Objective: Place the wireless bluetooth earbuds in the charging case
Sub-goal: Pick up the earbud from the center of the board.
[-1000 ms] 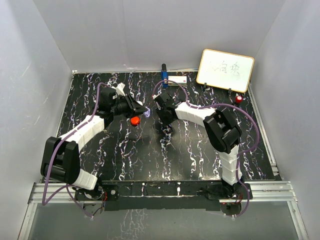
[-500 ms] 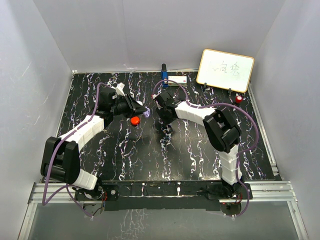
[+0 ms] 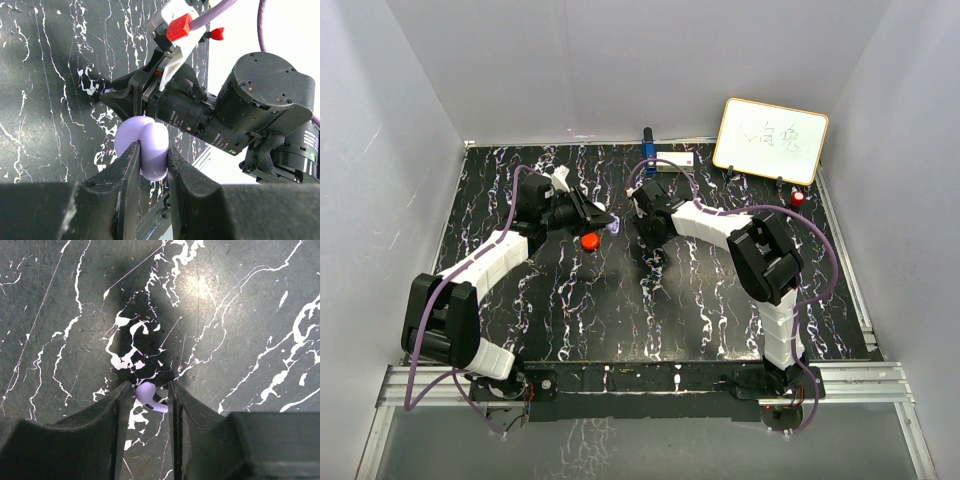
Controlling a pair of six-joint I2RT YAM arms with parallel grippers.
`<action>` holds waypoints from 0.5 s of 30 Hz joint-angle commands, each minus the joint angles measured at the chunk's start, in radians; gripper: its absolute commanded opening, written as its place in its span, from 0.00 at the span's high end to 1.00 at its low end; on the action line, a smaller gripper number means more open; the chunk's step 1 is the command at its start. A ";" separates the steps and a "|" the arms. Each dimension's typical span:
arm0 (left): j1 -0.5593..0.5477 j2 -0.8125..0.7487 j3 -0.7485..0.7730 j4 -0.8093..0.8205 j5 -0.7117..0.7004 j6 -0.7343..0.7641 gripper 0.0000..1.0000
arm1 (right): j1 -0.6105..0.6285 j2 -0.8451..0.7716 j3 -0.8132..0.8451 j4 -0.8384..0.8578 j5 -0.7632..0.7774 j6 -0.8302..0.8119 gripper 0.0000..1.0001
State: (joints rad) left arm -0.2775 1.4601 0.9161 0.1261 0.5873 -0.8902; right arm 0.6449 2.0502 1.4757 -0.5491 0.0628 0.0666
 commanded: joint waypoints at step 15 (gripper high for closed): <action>0.005 -0.060 -0.002 -0.009 0.028 0.006 1.00 | -0.012 0.008 0.032 -0.059 -0.038 0.020 0.84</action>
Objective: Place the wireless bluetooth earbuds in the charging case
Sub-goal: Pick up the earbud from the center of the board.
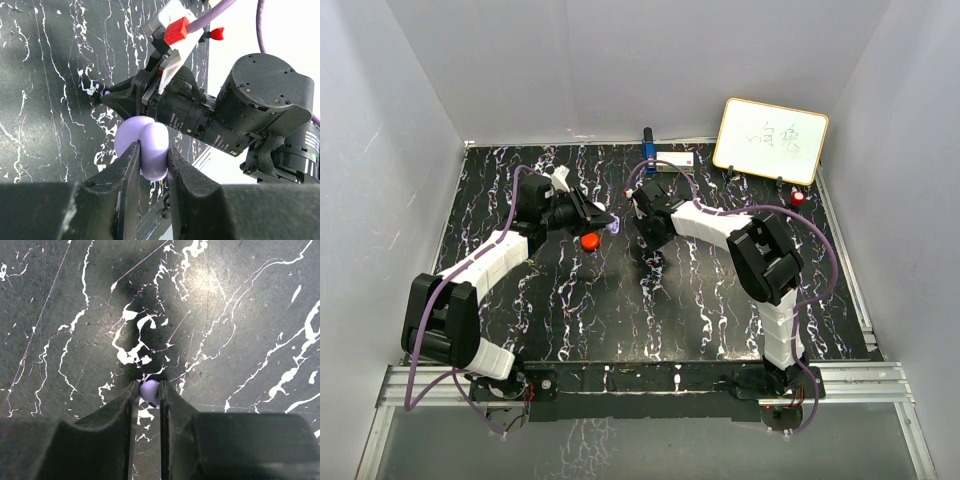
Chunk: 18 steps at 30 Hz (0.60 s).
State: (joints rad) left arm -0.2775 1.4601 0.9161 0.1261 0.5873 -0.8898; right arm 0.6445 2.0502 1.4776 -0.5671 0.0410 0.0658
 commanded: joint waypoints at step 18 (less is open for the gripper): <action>0.006 -0.045 -0.005 0.011 0.054 -0.004 1.00 | -0.163 -0.237 -0.105 0.302 -0.325 0.217 1.00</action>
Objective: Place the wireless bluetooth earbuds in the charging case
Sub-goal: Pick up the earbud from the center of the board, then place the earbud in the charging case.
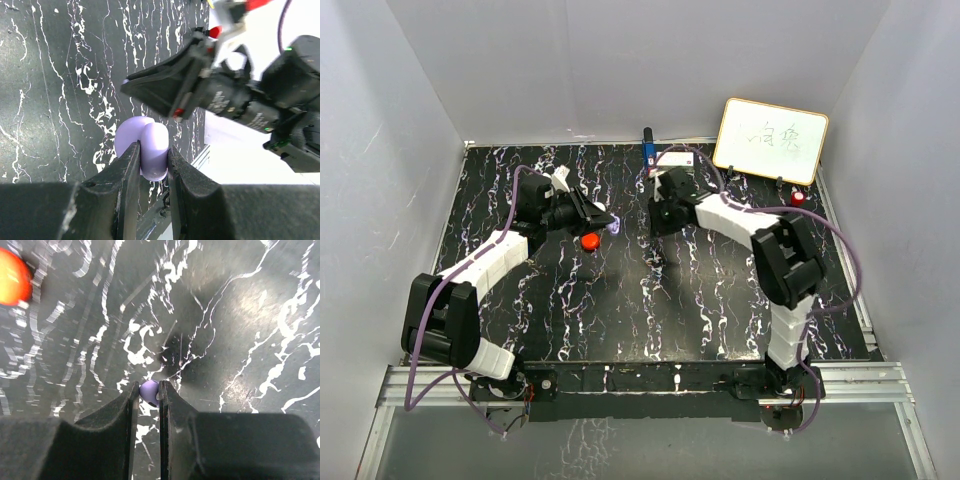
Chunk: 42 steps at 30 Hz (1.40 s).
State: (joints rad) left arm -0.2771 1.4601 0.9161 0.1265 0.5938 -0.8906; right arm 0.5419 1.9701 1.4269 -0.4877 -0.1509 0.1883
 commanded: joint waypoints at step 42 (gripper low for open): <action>0.004 0.095 -0.024 0.417 0.252 -0.288 1.00 | -0.125 -0.442 -0.444 1.154 -0.426 0.482 1.00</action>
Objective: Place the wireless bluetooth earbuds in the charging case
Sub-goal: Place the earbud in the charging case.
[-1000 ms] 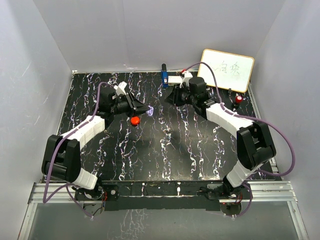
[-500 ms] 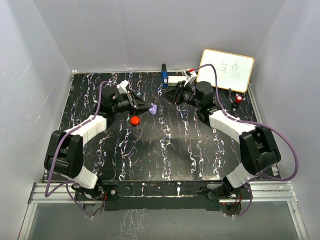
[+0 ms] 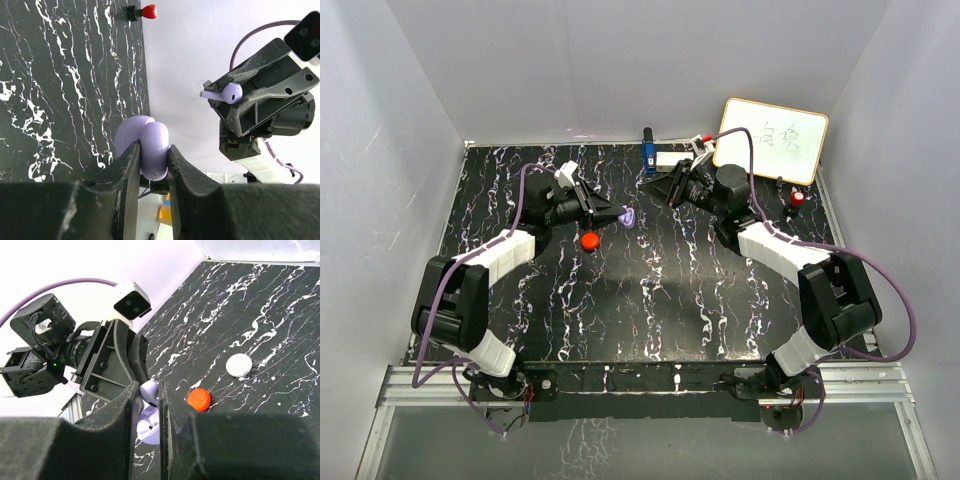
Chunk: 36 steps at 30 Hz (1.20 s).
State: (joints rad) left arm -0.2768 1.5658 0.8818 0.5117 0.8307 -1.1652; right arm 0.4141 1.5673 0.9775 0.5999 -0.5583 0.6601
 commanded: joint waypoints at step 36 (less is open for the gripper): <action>-0.001 -0.010 0.032 0.038 -0.030 -0.045 1.00 | 0.086 -0.034 -0.028 0.033 0.058 0.002 1.00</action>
State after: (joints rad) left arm -0.2768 1.5658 0.8825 0.5243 0.7975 -1.1988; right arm 0.4904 1.5673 0.9508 0.5808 -0.5243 0.6605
